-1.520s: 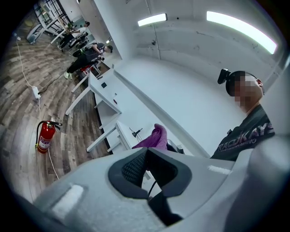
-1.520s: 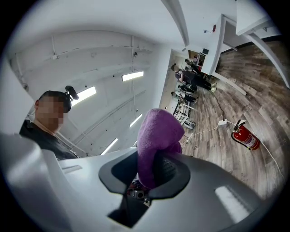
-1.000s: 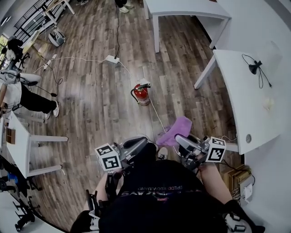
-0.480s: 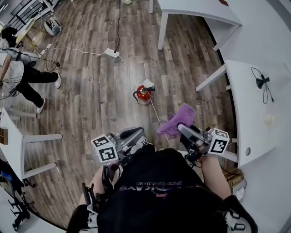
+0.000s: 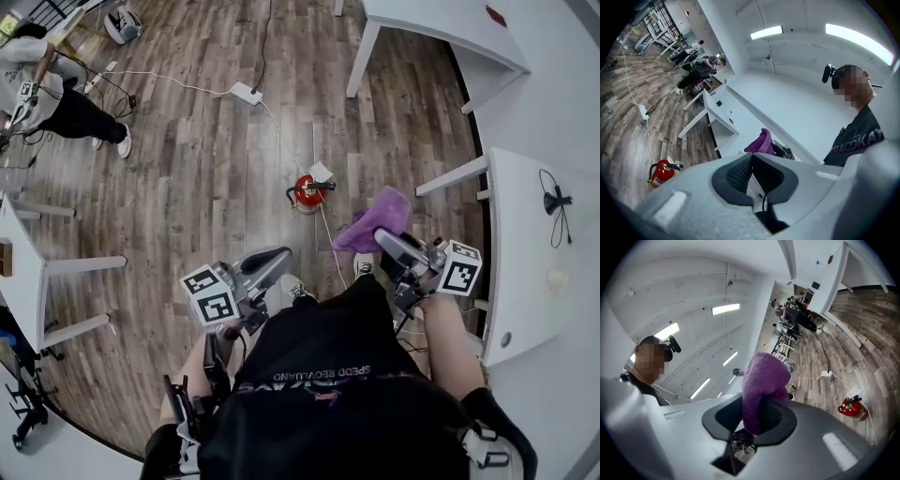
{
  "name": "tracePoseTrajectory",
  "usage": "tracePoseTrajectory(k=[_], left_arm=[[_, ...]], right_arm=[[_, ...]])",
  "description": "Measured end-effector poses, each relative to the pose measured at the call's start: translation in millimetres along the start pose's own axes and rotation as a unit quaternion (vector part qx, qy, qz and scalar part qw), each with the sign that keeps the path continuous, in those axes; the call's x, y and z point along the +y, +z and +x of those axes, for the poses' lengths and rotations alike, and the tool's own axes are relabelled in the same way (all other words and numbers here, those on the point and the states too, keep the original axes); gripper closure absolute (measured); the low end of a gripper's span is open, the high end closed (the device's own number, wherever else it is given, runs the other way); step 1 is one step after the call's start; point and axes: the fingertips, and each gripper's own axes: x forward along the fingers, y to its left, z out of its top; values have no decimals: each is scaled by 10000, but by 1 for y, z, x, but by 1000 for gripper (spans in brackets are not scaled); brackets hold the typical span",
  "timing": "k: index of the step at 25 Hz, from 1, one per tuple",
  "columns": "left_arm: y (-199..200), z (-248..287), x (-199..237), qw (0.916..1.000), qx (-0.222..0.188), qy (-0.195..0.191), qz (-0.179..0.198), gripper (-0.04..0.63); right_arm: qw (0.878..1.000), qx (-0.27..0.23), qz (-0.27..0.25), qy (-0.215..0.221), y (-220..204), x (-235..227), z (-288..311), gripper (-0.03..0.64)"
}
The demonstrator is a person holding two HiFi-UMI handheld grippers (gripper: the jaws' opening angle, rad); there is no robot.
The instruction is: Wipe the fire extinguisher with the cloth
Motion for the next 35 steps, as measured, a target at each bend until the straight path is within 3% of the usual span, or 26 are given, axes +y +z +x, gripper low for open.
tracePoseTrajectory(k=[8,13,18,29,35], left_arm=[[3,39,24,9959,-562,684,-212,594],[-8,75,39,9872,-934,1201,-476,594],[-31,97,57,9805,-1033,1534,-658,594],[-55,69,110,9884,-624,1274,-540,594],[-56,35,138,9928,-369,1055,-426,594]], right_arm=[[9942,973,-449,126,50,-60,18,549],[9861,1577,-270,452,75,-101,21,549],[9776,2053,-153,432,84,-144,20,549],[9864,1622,-250,67,67,-179,59,549],[9874,1528,-330,-246,33,-200,79,549]])
